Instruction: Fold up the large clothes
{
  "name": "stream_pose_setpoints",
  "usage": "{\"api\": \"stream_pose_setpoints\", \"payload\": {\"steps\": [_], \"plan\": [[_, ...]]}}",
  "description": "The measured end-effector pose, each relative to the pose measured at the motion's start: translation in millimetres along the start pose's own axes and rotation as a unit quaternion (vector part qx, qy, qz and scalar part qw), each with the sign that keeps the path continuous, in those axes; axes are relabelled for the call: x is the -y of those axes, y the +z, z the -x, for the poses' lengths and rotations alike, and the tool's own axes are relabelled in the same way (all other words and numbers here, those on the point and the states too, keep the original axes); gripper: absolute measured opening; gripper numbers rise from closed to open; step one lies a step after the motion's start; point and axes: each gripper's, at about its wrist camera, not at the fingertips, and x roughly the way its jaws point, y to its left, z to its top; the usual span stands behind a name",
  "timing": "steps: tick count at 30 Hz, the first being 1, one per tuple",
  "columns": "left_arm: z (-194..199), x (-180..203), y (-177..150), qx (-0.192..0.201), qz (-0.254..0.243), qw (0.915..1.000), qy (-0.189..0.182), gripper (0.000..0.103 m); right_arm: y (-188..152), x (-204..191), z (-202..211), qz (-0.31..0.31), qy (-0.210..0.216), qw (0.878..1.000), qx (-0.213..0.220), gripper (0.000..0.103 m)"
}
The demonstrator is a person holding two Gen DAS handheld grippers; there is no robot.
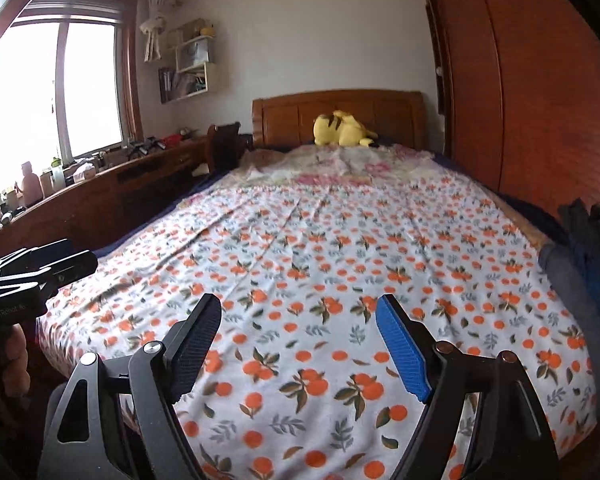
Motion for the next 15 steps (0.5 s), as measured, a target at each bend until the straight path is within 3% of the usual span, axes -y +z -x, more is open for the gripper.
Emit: {"api": "stream_pose_setpoints", "payload": {"steps": [8, 15], "plan": [[28.9, -7.1, 7.0, 0.038, 0.01, 0.9991, 0.018, 0.082, -11.9, -9.1, 12.4, 0.004, 0.002, 0.999, 0.031, 0.081], [33.0, -10.0, 5.6, 0.048, 0.018, 0.9984, 0.025, 0.082, -22.7, -12.9, 10.2, 0.005, -0.01, 0.999, 0.04, 0.081]]}}
